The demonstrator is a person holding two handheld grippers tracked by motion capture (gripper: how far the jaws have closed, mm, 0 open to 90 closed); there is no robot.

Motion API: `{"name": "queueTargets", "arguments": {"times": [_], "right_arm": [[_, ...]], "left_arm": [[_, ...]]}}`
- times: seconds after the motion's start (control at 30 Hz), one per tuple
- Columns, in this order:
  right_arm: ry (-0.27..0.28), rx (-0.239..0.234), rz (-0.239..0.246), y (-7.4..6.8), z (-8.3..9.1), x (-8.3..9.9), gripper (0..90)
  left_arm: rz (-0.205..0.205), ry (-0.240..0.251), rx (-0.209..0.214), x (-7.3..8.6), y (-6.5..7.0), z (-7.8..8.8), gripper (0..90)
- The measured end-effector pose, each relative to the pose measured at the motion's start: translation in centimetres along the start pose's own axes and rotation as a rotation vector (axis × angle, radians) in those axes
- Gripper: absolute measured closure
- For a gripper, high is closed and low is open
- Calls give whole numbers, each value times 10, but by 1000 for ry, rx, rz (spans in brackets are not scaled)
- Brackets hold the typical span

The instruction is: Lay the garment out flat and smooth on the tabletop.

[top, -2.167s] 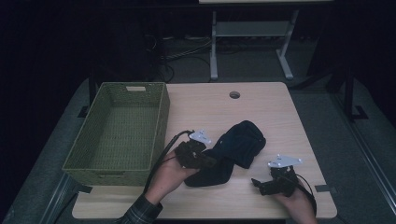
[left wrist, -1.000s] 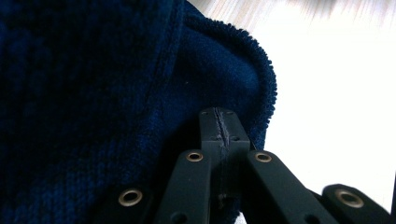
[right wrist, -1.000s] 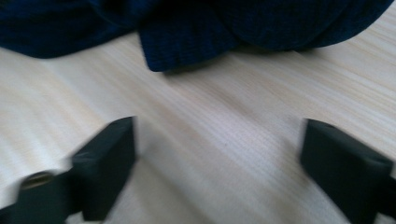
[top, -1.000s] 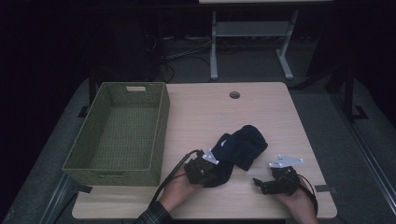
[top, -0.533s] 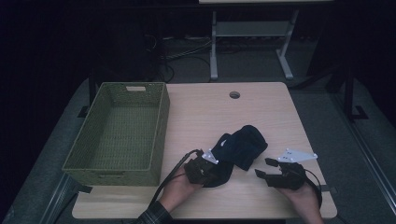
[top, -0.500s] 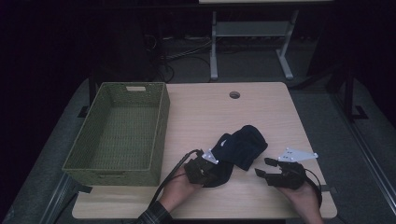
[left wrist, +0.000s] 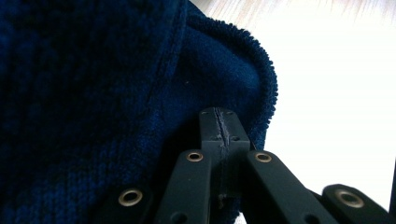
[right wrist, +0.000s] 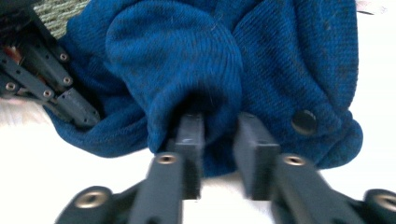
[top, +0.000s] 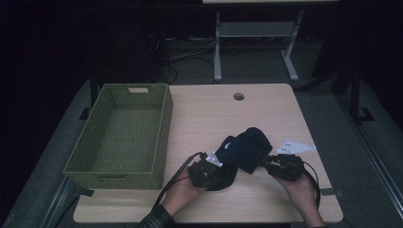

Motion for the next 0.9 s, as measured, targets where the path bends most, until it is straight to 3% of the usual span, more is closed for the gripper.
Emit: {"name": "queueTargets", "arguments": {"times": [0.03,0.1,0.4,0.9], "right_arm": [[5,-8,-8,1,-2,-3,849],[-6,-9,3,3,-3,-5,861],[-7,-14,-1,8,-5,-19,869],[-10,-1,32,24,-18,-63,874]], "left_arm": [[-1,1,-1,0,0,0,900],[-1,0,-1,0,0,0,900],[1,-6,2,0,0,0,900],[8,-1,21,-1,-2,0,900]]}}
Point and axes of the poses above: each handheld gripper's, and its own axes: z roughly backward along the jaws, x roughly out of its underside, y roughly to its right, the point moved 9 cm from there along -z, roughly forward along the jaws, and after that the axes turned 14 degrees about z, right-handed, at the moved point
